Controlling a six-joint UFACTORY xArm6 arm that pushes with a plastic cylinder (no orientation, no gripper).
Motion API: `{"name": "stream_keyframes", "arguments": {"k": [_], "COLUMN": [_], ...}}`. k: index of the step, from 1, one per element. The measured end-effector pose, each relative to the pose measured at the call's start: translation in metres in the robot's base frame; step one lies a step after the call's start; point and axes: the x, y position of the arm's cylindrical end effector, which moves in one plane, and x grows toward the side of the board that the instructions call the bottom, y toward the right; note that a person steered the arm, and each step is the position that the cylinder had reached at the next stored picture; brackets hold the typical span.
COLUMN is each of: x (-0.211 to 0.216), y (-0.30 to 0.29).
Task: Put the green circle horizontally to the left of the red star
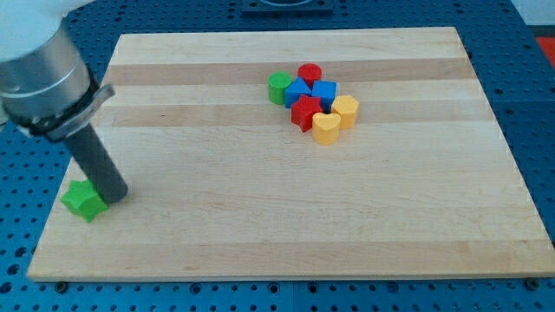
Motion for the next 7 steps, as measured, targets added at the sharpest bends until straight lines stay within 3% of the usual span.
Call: {"name": "stream_keyframes", "arguments": {"k": [2,7], "x": [-0.041,-0.088], "y": [0.061,0.073]}}
